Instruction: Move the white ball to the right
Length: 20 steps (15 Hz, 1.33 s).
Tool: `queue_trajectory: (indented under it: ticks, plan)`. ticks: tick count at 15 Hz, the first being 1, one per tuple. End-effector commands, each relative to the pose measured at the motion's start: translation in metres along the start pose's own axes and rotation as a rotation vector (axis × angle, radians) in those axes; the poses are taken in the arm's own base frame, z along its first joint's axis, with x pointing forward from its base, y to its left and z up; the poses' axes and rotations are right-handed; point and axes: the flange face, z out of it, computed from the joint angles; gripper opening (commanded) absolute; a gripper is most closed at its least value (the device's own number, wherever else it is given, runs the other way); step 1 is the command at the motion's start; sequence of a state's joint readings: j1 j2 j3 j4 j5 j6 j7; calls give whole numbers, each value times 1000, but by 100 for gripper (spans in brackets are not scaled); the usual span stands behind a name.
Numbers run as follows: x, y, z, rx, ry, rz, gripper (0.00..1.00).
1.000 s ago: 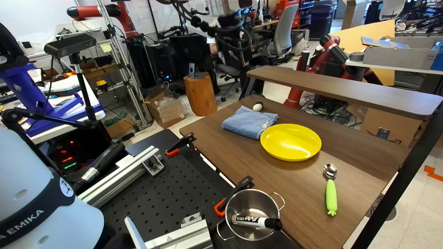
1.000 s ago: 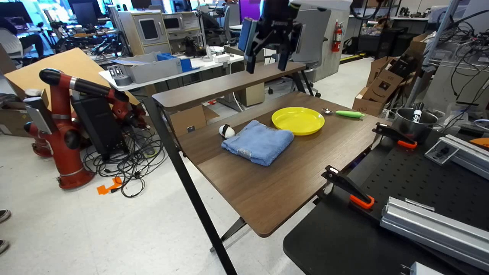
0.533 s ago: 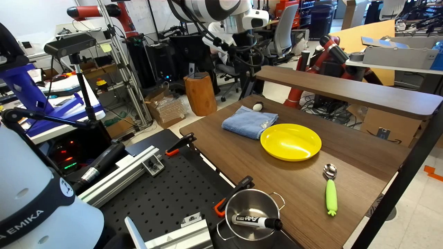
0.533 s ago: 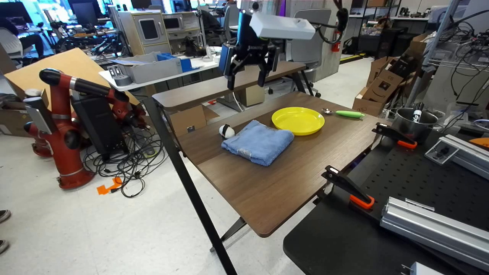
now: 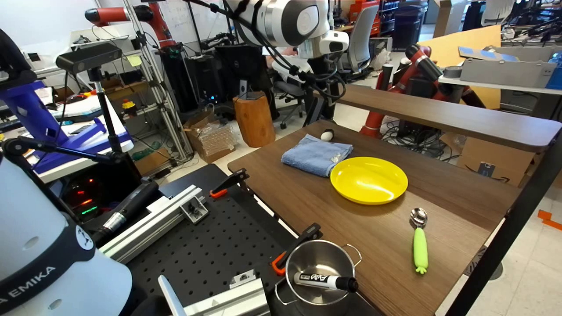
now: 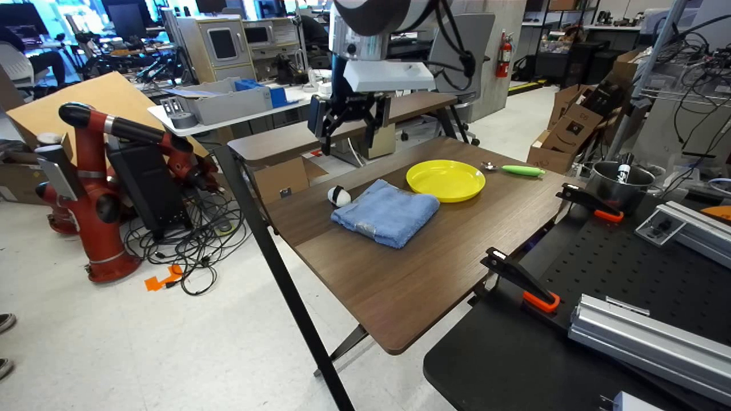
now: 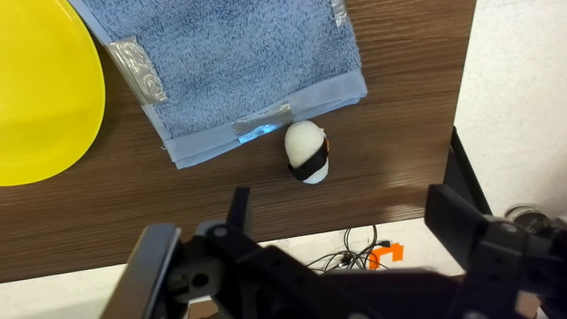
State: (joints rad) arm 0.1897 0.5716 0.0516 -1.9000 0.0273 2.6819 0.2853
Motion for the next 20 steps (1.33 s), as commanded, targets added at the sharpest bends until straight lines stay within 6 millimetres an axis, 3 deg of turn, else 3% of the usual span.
queue_trajectory:
  ticks: [1, 11, 18, 19, 20]
  plan:
    - [16, -6, 22, -42, -26, 3, 100]
    - [29, -14, 90, -118, -149, 25, 100]
    - [41, -20, 117, -163, -198, 59, 100]
    - [43, -21, 120, -167, -202, 61, 75]
    - [44, -21, 122, -175, -208, 60, 74]
